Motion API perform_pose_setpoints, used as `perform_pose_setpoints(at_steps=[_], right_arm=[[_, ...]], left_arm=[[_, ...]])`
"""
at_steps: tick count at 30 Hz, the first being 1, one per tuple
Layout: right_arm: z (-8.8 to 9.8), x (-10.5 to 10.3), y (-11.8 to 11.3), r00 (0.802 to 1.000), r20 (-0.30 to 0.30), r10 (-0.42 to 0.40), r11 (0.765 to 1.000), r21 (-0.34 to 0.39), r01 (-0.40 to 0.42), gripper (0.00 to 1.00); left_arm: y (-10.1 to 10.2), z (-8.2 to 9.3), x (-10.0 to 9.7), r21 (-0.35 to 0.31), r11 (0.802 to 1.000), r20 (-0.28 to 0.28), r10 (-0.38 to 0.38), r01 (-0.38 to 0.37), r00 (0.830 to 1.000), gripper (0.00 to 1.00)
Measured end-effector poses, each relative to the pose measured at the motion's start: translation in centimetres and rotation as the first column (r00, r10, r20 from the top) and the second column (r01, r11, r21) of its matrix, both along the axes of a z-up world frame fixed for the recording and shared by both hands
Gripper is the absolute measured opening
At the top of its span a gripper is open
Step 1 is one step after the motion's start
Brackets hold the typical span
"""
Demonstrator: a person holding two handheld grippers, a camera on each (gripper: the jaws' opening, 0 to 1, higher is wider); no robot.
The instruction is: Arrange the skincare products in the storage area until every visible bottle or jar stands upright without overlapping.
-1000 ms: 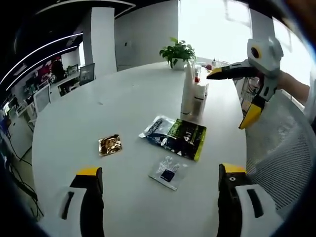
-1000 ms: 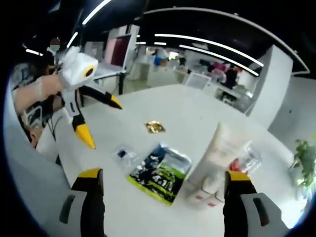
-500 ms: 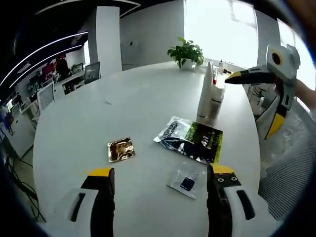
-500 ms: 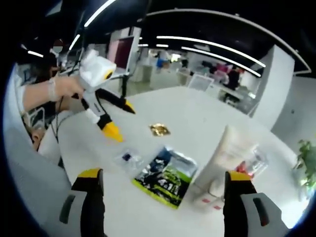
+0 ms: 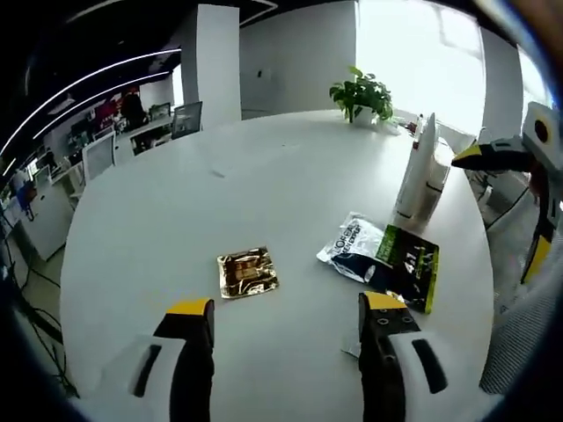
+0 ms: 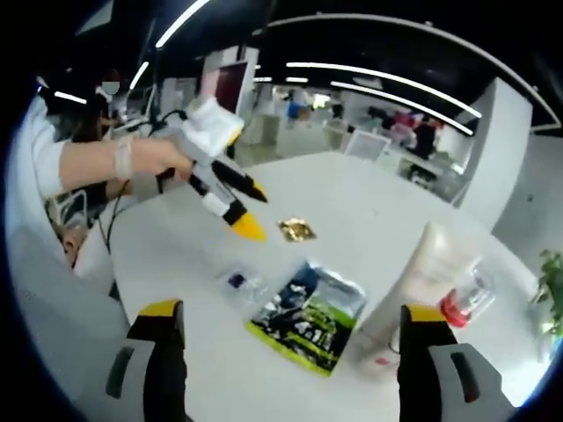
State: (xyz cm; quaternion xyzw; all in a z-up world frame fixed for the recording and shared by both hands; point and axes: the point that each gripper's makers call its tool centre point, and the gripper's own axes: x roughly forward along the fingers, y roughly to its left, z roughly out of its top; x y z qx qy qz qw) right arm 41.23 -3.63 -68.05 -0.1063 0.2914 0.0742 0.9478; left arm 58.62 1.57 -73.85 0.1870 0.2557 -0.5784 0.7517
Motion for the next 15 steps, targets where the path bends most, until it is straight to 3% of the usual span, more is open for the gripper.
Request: perform_pose_setpoints(at_steps=[6,10,15], right_arm=[[-0.2,0.1,0.3,1.0,-0.002,0.007,1.0,0.005,-0.007,1.0],[-0.2,0.1,0.4,1.0,-0.005,0.009,1.0,0.009,-0.009,1.0],[-0.5,0.2,0.7,1.0,-0.011,0.018,1.0,0.013,-0.018,1.0]], left_arm=[[-0.6,-0.8,1.4,-0.014,0.999,-0.02,0.038,-0.038,0.999,0.58],[-0.6,-1.3,1.8,-0.025,0.997,-0.079,0.075,-0.077,0.994,0.56],[-0.8,-2.0,2.9,-0.018,0.996,-0.078,0.088,-0.09,0.993,0.54]])
